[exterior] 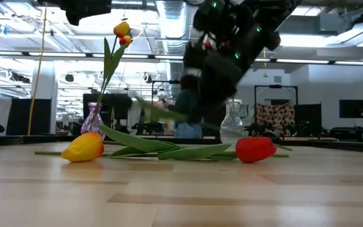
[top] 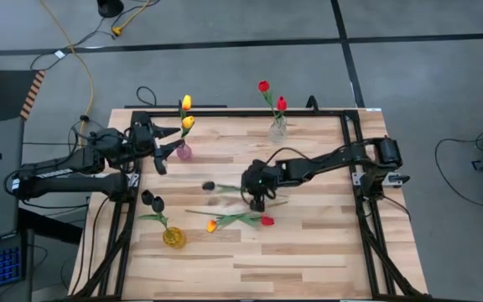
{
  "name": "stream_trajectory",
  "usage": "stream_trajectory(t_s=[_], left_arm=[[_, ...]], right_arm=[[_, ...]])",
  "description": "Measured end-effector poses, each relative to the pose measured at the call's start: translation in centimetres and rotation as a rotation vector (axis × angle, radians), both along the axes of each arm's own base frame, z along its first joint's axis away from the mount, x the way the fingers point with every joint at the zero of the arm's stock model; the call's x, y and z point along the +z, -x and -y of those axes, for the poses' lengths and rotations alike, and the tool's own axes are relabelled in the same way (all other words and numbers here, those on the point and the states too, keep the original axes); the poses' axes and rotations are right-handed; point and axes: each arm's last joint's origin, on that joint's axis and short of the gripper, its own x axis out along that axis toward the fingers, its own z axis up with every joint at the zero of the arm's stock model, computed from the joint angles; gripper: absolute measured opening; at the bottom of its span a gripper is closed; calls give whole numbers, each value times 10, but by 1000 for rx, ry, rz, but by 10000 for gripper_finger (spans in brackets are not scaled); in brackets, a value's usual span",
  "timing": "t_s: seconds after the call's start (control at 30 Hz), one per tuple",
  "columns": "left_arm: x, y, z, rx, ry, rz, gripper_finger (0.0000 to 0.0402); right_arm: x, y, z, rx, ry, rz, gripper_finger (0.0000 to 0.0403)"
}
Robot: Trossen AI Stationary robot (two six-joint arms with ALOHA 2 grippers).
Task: Sort flowers into vase by color
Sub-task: Put the black tulip into the yellow vase
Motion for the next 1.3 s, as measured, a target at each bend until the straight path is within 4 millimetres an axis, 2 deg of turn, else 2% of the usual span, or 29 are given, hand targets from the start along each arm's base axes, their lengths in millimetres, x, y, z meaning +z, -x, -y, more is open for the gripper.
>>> stream_trajectory(t_s=[0.3,0.57,0.7,0.93,1.1,1.3], left_arm=[[11,0,0,1,-72,92,164],[30,3,5,-126,-181,275,164],[35,4,6,-155,-200,321,164],[32,-1,5,-160,-190,290,164],[24,-19,1,-165,-166,239,164],[13,-51,-6,-167,-151,195,164]], right_arm=[[59,-10,22,10,93,425,23],[93,-19,43,-10,218,794,24],[106,-19,49,-35,239,924,24],[125,-15,54,-52,296,1120,25],[129,-14,53,-42,338,1154,25],[129,-14,53,-38,336,1154,25]])
